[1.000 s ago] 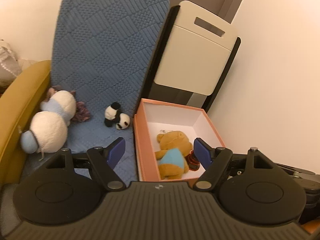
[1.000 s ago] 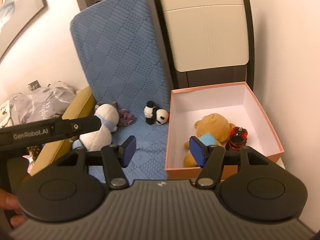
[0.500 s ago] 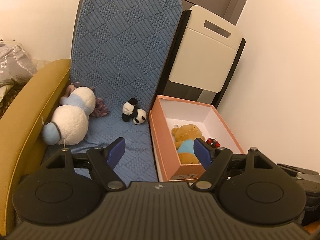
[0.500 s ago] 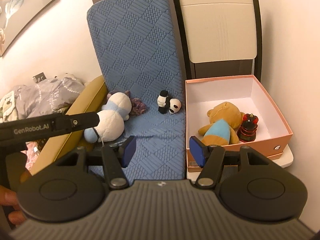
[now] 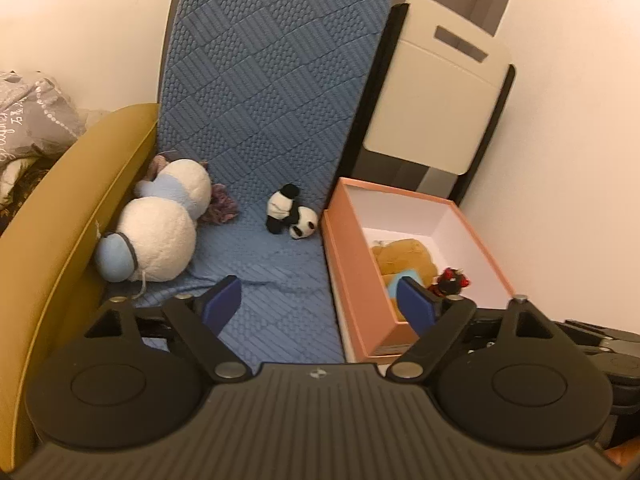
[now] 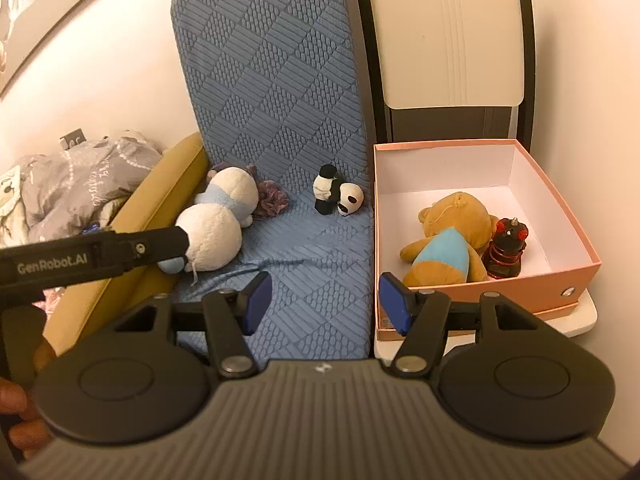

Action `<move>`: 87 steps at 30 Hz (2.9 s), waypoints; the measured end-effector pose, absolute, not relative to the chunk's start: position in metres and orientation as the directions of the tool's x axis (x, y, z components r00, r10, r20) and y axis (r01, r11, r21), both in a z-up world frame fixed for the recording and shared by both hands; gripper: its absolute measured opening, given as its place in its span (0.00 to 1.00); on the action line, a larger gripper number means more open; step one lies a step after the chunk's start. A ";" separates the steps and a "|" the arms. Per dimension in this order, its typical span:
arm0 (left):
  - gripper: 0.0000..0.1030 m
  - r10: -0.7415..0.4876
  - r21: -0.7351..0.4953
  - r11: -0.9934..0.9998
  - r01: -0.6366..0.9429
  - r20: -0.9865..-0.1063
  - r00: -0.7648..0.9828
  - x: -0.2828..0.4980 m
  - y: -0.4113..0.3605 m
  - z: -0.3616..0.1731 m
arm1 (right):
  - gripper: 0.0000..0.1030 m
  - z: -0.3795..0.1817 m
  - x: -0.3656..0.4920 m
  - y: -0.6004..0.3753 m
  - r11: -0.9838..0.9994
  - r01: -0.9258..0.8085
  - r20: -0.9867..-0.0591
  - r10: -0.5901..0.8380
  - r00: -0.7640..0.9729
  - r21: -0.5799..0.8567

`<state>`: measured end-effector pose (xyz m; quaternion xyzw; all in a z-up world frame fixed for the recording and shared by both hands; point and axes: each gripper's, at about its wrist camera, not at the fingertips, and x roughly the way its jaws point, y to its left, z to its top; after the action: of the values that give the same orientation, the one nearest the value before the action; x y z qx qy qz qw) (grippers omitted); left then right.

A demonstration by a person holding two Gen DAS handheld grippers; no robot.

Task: Organize objects
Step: 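Withdraw both tools from the box back toward the armchair, then grasp the white-and-blue plush with the left tool while the right tool grasps the panda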

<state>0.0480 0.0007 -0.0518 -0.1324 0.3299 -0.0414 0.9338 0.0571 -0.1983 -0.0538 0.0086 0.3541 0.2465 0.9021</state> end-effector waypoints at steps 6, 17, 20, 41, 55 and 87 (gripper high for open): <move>0.97 -0.138 -0.249 0.968 -0.024 -0.610 0.781 0.080 0.014 -0.060 | 0.68 -0.067 0.084 -0.184 0.883 -0.438 -0.643 0.437 0.629 0.171; 0.97 -0.031 -0.142 0.986 -0.083 -0.656 0.754 0.159 0.044 -0.105 | 0.78 -0.105 0.149 -0.139 0.881 -0.461 -0.661 0.411 0.628 0.109; 0.98 -0.001 -0.112 0.989 -0.099 -0.668 0.744 0.178 0.053 -0.122 | 0.78 -0.116 0.166 -0.123 0.872 -0.483 -0.655 0.412 0.634 0.081; 0.97 0.191 0.216 0.976 -0.037 -0.755 0.628 0.310 0.096 -0.212 | 0.72 -0.193 0.302 0.007 0.663 -0.713 -0.747 0.351 0.565 -0.228; 0.98 0.327 0.440 0.896 0.062 -0.747 0.579 0.346 0.091 -0.253 | 0.70 -0.256 0.338 0.053 0.509 -0.744 -0.775 0.212 0.595 -0.432; 0.48 0.152 0.123 0.988 -0.090 -0.770 0.620 0.310 0.123 -0.194 | 0.43 -0.211 0.304 -0.004 0.727 -0.685 -0.868 0.313 0.386 -0.043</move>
<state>0.3095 0.1227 -0.1940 0.0361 0.4309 0.0671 0.8992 0.3045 -0.0040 -0.2106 -0.2025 0.4599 0.3091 0.8074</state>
